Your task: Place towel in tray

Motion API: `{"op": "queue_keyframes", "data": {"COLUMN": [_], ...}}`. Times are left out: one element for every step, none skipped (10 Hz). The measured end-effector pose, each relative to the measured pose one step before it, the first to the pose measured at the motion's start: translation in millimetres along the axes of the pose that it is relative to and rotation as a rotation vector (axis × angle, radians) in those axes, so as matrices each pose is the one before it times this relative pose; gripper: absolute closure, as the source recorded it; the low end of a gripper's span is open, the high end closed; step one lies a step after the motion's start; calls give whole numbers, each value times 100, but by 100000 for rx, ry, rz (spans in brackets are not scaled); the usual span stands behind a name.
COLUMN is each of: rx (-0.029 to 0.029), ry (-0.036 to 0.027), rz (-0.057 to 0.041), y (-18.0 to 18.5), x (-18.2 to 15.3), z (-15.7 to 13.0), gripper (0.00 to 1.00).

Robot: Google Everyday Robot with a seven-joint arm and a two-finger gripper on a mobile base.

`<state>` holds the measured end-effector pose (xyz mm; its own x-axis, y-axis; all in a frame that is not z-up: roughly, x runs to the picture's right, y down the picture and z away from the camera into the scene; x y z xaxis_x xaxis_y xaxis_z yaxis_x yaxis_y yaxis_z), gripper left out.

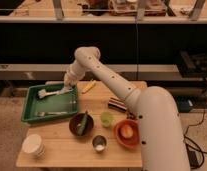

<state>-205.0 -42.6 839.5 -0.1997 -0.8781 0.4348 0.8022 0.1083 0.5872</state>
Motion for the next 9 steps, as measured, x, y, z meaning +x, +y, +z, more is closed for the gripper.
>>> {"op": "queue_keyframes", "data": {"rx": [-26, -155, 56, 810, 998, 1383, 1248, 834, 532], "ry": [156, 906, 4600, 9278, 7025, 2174, -1099, -5526, -6388], "rz": [-175, -68, -629, -2008, -1648, -1389, -2243, -1627, -1044], "y": [-127, 204, 373, 353, 88, -398, -486, -293, 31], "x": [16, 104, 215, 282, 388, 89, 128, -177, -253], "z": [-41, -206, -881, -1658, -1525, -427, -95, 488, 625], "gripper": [100, 100, 100, 100, 100, 100, 100, 99, 94]}}
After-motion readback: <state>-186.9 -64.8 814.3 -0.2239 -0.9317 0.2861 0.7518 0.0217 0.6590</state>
